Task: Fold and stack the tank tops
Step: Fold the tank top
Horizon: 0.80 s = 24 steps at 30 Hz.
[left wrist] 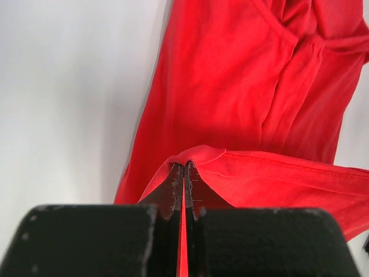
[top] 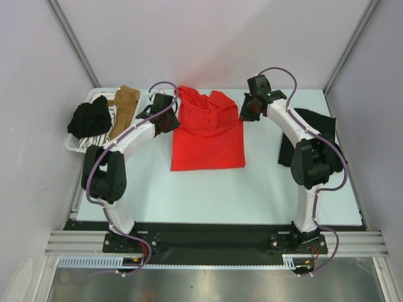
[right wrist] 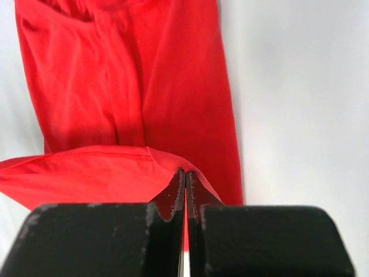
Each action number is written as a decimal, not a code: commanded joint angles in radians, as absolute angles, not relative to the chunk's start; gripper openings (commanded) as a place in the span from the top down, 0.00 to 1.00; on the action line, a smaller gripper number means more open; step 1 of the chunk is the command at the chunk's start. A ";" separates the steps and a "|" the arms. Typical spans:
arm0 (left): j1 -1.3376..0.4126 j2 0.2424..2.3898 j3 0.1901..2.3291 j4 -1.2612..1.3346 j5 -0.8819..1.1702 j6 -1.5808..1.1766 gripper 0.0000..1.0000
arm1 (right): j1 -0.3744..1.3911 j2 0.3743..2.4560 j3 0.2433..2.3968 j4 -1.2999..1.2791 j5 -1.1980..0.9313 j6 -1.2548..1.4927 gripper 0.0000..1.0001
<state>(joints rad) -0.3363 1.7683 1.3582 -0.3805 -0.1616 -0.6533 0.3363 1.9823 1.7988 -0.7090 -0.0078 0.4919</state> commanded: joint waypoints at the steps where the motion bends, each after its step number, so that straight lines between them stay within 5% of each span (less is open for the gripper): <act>1: -0.308 1.839 1.448 -0.341 -0.147 -0.634 1.00 | 0.302 2.060 1.888 -0.709 -0.044 0.468 1.00; 11: -0.268 1.977 1.549 -0.325 -0.127 -0.644 1.00 | 0.245 2.200 1.960 -0.634 -0.097 0.471 0.99; 13: -0.264 2.019 1.568 -0.322 -0.123 -0.640 0.99 | 0.236 2.253 2.006 -0.617 -0.107 0.477 0.93; 14: -0.258 2.032 1.592 -0.325 -0.115 -0.631 0.82 | 0.233 2.267 2.026 -0.617 -0.109 0.479 0.89; 15: -0.255 2.057 1.609 -0.337 -0.110 -0.627 0.64 | 0.229 2.281 2.040 -0.603 -0.104 0.482 0.72; 17: -0.250 2.063 1.624 -0.350 -0.127 -0.620 0.43 | 0.227 2.277 2.022 -0.577 -0.092 0.480 0.66; 19: -0.244 2.030 1.597 -0.345 -0.161 -0.608 0.25 | 0.221 2.223 1.933 -0.517 -0.077 0.482 0.35; 20: -0.242 2.010 1.579 -0.350 -0.175 -0.607 0.01 | 0.218 2.197 1.898 -0.506 -0.062 0.486 0.24; 22: -0.241 1.936 1.528 -0.339 -0.178 -0.597 0.00 | 0.207 2.136 1.760 -0.450 -0.066 0.488 0.18; 24: -0.241 1.879 1.422 -0.315 -0.150 -0.574 0.00 | 0.201 2.034 1.656 -0.408 -0.099 0.497 0.26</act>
<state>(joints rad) -0.2489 2.0132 1.5066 -0.3408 -0.1463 -0.6140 0.2180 2.1914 1.7638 -0.4938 -0.0837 0.4915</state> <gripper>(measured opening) 0.996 0.779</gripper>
